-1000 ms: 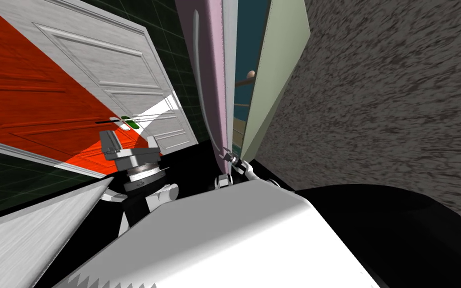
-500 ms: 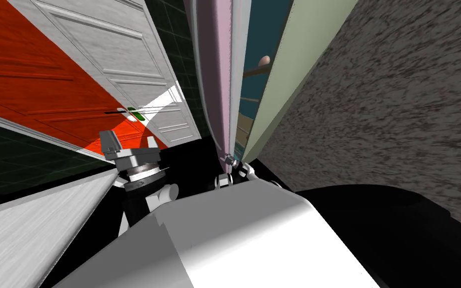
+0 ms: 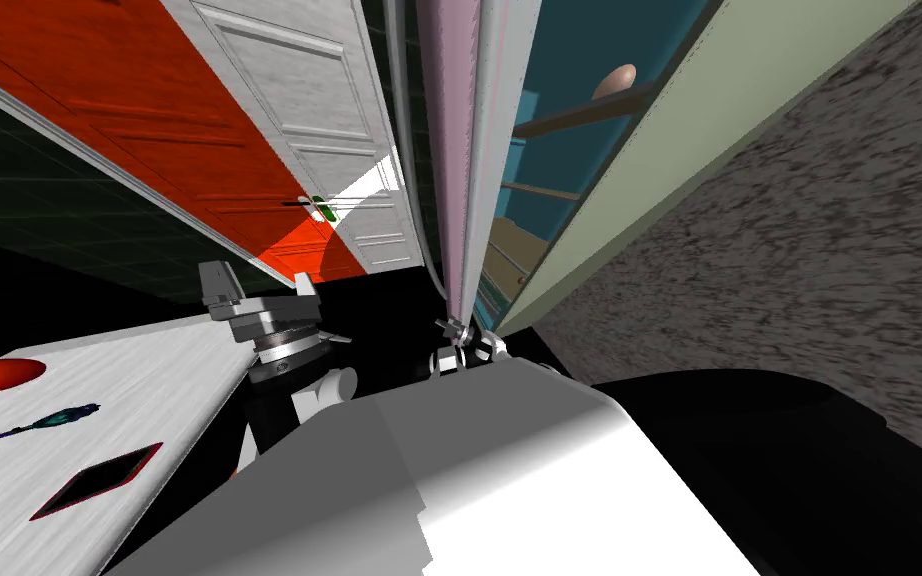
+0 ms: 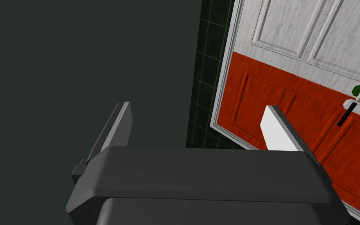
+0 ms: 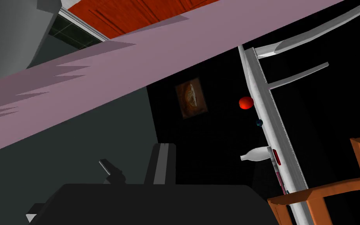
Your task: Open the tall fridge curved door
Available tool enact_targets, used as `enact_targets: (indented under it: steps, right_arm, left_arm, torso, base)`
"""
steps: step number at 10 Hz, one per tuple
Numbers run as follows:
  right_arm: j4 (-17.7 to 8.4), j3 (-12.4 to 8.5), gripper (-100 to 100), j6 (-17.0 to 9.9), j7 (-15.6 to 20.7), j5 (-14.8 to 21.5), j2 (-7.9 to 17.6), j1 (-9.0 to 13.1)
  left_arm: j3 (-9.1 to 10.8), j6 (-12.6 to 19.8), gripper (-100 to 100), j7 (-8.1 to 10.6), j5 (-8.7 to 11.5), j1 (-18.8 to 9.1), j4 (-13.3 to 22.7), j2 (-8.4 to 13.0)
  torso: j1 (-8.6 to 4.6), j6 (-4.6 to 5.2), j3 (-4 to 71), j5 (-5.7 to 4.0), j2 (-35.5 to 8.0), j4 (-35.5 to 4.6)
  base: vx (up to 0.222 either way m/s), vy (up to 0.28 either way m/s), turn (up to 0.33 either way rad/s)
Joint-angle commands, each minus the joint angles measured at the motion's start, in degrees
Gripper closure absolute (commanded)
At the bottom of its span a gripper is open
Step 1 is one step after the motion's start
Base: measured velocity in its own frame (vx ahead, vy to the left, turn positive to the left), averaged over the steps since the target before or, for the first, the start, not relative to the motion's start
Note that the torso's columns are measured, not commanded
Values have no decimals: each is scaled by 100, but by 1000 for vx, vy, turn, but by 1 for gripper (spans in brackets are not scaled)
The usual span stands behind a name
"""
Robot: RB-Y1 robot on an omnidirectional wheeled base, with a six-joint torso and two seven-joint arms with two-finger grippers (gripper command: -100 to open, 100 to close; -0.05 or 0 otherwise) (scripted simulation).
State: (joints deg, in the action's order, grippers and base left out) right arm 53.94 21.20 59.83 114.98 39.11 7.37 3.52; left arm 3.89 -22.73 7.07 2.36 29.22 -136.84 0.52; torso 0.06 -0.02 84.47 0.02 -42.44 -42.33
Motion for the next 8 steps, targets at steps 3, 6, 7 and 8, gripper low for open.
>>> enact_targets:
  steps: [3,6,7,8]
  right_arm:
    - [66,447,100,129,355,174,237,-421]
    - [66,982,100,129,389,174,237,-425]
    - [66,1061,100,129,389,174,237,-425]
    - [66,1061,100,129,389,174,237,-425]
  left_arm:
    - [1,0,0,0,0,1,0,1]
    - [1,0,0,0,0,1,0,1]
    - [1,0,0,0,0,2,0,0]
    - [1,0,0,0,0,2,0,0]
  torso:
    - [-32,3,10,-8,14,6]
    - [9,3,16,3,25,7]
    - [10,2,18,3,27,8]
    - [1,4,15,1,23,7]
  base:
    - [-25,-44,410]
    - [-13,-15,453]
    - [7,12,399]
    - [8,10,442]
